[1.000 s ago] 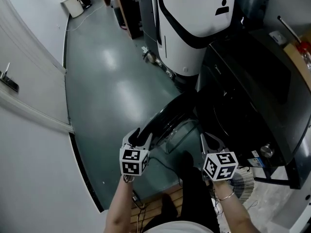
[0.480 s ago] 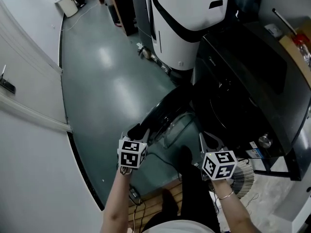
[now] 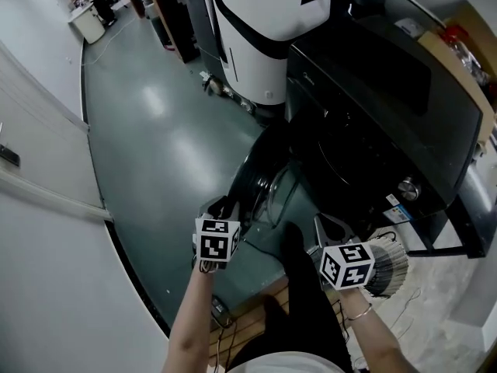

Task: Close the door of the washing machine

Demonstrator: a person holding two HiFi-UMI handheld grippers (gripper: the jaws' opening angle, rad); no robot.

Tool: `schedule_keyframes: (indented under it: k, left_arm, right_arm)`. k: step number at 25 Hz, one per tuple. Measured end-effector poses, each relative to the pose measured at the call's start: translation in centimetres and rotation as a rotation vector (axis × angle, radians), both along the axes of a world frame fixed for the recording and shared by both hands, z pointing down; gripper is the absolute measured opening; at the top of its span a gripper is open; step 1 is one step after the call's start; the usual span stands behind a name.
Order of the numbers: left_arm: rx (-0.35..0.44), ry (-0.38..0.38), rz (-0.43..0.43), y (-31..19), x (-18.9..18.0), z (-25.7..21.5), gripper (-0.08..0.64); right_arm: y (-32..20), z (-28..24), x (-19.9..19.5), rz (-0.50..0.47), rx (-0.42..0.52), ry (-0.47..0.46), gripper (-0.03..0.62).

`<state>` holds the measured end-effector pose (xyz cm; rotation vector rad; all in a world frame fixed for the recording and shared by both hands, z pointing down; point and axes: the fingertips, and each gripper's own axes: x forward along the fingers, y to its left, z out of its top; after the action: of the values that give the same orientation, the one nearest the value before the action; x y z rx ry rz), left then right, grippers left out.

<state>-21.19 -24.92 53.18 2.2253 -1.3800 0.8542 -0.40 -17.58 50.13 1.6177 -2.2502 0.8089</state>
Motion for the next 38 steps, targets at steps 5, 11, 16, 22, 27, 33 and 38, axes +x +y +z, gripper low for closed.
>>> schedule_keyframes:
  k: [5, 11, 16, 22, 27, 33, 38]
  left_arm:
    - [-0.021, -0.02, 0.05, 1.6, 2.1, -0.1, 0.13]
    - [-0.053, 0.0, 0.085, 3.4, 4.9, 0.1, 0.129]
    - [-0.071, 0.002, 0.111, 4.8, 7.7, 0.4, 0.13]
    - [-0.108, 0.026, 0.138, 6.0, 10.9, 0.4, 0.133]
    - [-0.125, 0.035, 0.177, 6.9, 14.1, 0.6, 0.141]
    - [-0.131, 0.043, 0.191, 7.6, 18.2, 0.7, 0.152]
    - [-0.148, 0.05, 0.19, 7.9, 21.1, 0.9, 0.158]
  right_arm:
    - [3.0, -0.1, 0.9, 0.028, -0.012, 0.003, 0.008]
    - [6.3, 0.5, 2.7, 0.076, -0.02, 0.013, 0.008]
    - [9.0, 1.5, 4.2, 0.116, -0.038, 0.015, 0.008]
    - [11.5, 2.3, 5.1, 0.139, -0.047, 0.041, 0.008]
    - [12.7, 3.0, 6.2, 0.153, -0.052, 0.058, 0.008]
    - [13.9, 3.9, 8.0, 0.184, -0.064, 0.062, 0.008]
    - [15.0, 4.8, 9.4, 0.199, -0.078, 0.078, 0.008]
